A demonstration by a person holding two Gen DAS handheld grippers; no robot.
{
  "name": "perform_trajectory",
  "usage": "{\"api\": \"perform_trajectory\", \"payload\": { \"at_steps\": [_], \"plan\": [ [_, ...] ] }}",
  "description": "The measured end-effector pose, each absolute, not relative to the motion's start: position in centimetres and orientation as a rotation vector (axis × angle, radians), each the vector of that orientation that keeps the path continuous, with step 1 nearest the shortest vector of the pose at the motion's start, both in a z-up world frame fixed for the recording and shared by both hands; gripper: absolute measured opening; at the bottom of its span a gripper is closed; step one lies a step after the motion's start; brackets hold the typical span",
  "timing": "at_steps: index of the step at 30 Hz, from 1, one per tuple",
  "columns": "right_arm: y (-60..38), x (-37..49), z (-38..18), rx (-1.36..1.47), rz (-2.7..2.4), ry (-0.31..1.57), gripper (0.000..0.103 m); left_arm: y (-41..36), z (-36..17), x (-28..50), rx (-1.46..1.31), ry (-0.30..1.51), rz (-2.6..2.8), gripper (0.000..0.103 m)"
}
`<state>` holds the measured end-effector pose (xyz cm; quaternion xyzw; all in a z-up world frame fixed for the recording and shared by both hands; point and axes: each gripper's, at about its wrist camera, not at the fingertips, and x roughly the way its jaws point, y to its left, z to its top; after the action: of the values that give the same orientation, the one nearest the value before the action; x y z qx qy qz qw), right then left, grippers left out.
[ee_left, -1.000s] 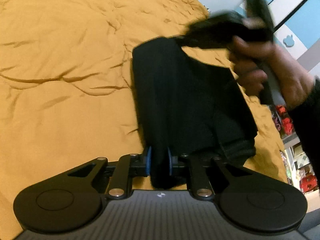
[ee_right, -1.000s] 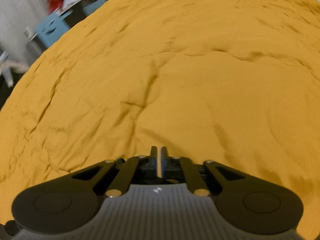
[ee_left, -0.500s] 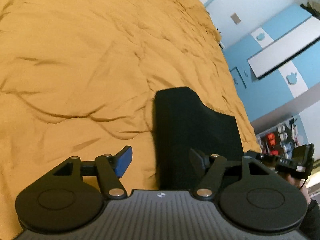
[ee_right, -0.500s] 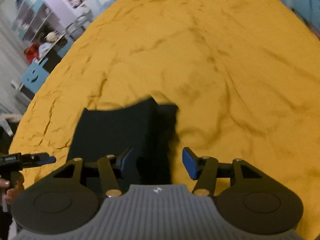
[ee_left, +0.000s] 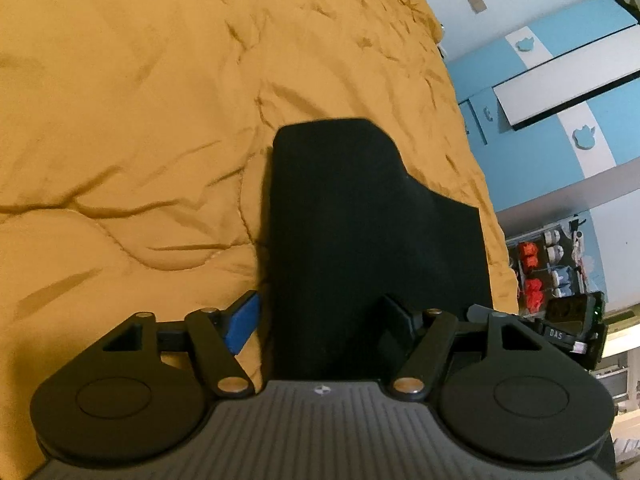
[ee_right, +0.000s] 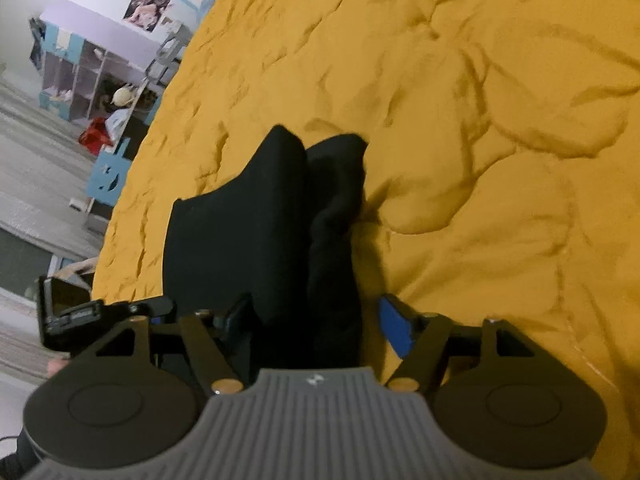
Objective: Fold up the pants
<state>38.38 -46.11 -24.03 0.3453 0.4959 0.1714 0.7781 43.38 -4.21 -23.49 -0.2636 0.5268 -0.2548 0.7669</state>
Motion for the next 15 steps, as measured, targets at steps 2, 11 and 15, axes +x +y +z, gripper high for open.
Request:
{"api": "perform_trajectory", "payload": {
  "at_steps": [2,11,15],
  "plan": [
    [-45.8,39.0,-25.1,0.769,0.390,1.076,0.076,-4.7,-23.7,43.4,-0.567,1.137,-0.561,0.088],
    [-44.1,40.3,-26.2,0.758,0.424,1.054,0.082,-5.9,-23.8,43.3,-0.558,1.121,-0.579,0.090],
    [-43.8,40.0,-26.0,0.758,0.428,1.039,0.076,-6.2,-23.8,43.3,-0.561,1.123,-0.581,0.090]
  ]
}}
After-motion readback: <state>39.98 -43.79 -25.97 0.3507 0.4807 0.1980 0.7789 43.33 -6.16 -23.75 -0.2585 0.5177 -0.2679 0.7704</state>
